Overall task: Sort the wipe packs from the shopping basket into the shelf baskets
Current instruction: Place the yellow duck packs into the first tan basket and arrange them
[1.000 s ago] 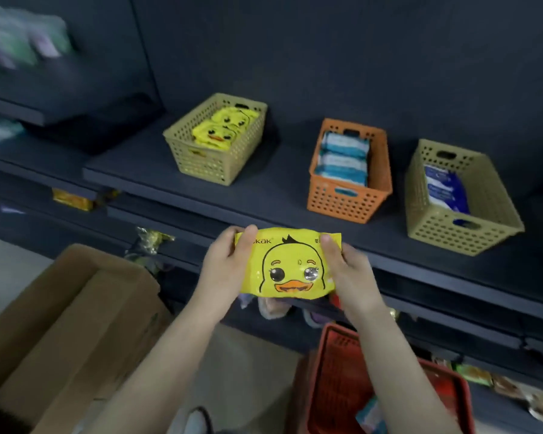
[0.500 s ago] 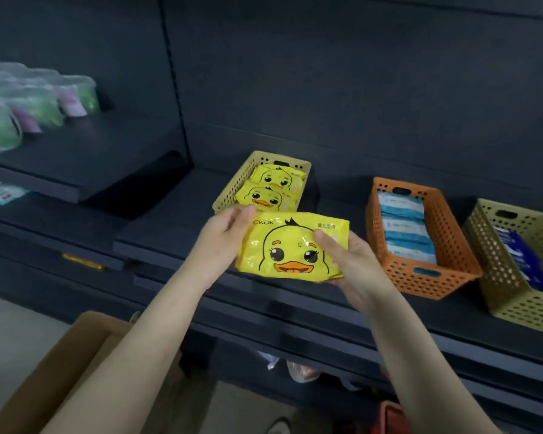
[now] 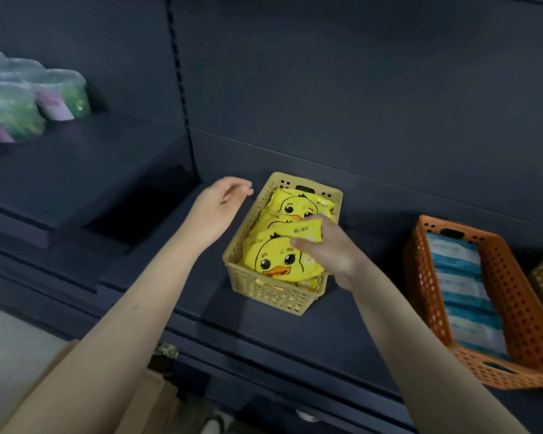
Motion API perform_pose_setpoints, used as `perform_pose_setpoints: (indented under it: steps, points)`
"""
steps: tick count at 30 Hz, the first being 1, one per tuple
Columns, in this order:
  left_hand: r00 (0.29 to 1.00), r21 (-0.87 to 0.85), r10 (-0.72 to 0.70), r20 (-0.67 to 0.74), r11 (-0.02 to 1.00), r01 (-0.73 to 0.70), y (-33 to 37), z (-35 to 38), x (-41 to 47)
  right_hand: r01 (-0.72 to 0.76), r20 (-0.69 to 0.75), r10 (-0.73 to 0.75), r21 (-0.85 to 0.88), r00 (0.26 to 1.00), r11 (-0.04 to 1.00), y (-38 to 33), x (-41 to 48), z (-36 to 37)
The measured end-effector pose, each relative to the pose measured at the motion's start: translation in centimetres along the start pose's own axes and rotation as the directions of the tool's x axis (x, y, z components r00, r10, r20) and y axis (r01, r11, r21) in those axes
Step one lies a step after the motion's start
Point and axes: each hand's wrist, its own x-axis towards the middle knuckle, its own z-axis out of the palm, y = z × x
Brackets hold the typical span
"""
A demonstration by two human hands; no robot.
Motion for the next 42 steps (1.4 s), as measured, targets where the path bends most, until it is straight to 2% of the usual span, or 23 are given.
perform_pose_setpoints:
  steps: [1,2,3,5,8,11,14,16,18,21,24,26,28,30,33,36,38,40,42]
  points:
    - [0.999,0.019,0.008,0.045,1.000,-0.009,-0.3,0.2,1.1,-0.093,0.053,0.094,-0.023,0.994,0.995,0.1,0.7,0.0]
    - [0.995,0.045,0.020,0.096,0.999,-0.024,-0.7,0.4,2.2,-0.137,0.073,0.146,-0.122,0.987,0.983,0.0,1.4,-0.3]
    - [0.988,0.074,0.034,0.152,0.996,-0.046,-0.9,0.6,3.2,-0.131,0.073,0.159,-0.295,0.985,0.946,-0.2,2.2,-0.9]
    - [0.965,0.120,0.059,0.257,0.989,-0.092,-1.3,1.3,4.9,-0.074,0.104,0.161,-0.571,0.982,0.818,-0.9,3.3,-1.6]
    - [0.929,0.165,0.118,0.350,0.969,-0.185,-1.6,2.4,6.9,0.046,0.203,0.163,-0.748,0.965,0.662,-2.3,4.7,-0.4]
    - [0.895,0.245,0.155,0.418,0.930,-0.275,-3.1,3.6,8.5,0.040,0.185,0.145,-0.738,0.972,0.674,-1.8,5.2,2.2]
    - [0.889,0.322,0.127,0.441,0.902,-0.288,-5.4,4.8,9.0,0.076,0.134,0.032,-0.730,0.990,0.680,0.1,3.6,3.9]
    - [0.910,0.284,0.125,0.396,0.925,-0.251,-6.2,5.3,9.0,0.129,0.149,-0.021,-0.763,0.989,0.633,1.0,2.6,4.4]
    - [0.925,0.241,0.127,0.358,0.945,-0.223,-6.2,5.5,8.9,0.139,0.167,-0.002,-0.813,0.986,0.565,1.2,2.4,5.1]
    - [0.913,0.270,0.125,0.388,0.932,-0.243,-6.5,5.7,9.1,0.115,0.162,0.048,-0.852,0.986,0.511,1.4,2.9,6.1]
    - [0.909,0.283,0.140,0.392,0.922,-0.264,-6.9,5.8,9.5,0.166,0.182,-0.007,-0.880,0.983,0.446,1.3,3.0,6.1]
    - [0.910,0.270,0.153,0.387,0.924,-0.270,-7.0,5.9,9.5,0.158,0.153,-0.046,-0.889,0.987,0.430,0.7,2.7,5.9]
    - [0.909,0.255,0.178,0.377,0.923,-0.287,-7.0,5.8,9.4,0.087,0.052,-0.086,-0.873,0.995,0.480,-0.2,2.2,5.3]
    - [0.894,0.302,0.219,0.391,0.887,-0.350,-7.1,5.6,9.5,0.031,0.007,-0.047,-0.850,0.999,0.526,-0.7,1.3,4.3]
    - [0.841,0.439,0.230,0.490,0.768,-0.466,-6.9,5.6,9.7,0.042,0.118,0.135,-0.883,0.984,0.468,-0.7,0.2,2.8]
    - [0.829,0.496,0.213,0.517,0.715,-0.493,-6.7,5.7,9.8,0.124,0.179,0.131,-0.929,0.975,0.349,-0.1,0.6,2.8]
    - [0.828,0.502,0.218,0.517,0.707,-0.499,-6.6,5.8,9.9,0.143,0.188,0.106,-0.932,0.976,0.332,0.0,1.0,2.9]
    - [0.835,0.468,0.224,0.503,0.742,-0.481,-6.5,5.7,9.9,0.147,0.194,0.107,-0.927,0.975,0.345,-0.1,1.1,2.6]
    - [0.838,0.423,0.232,0.493,0.778,-0.464,-6.5,5.5,10.0,0.085,0.164,0.123,-0.870,0.979,0.485,-0.8,1.1,1.9]
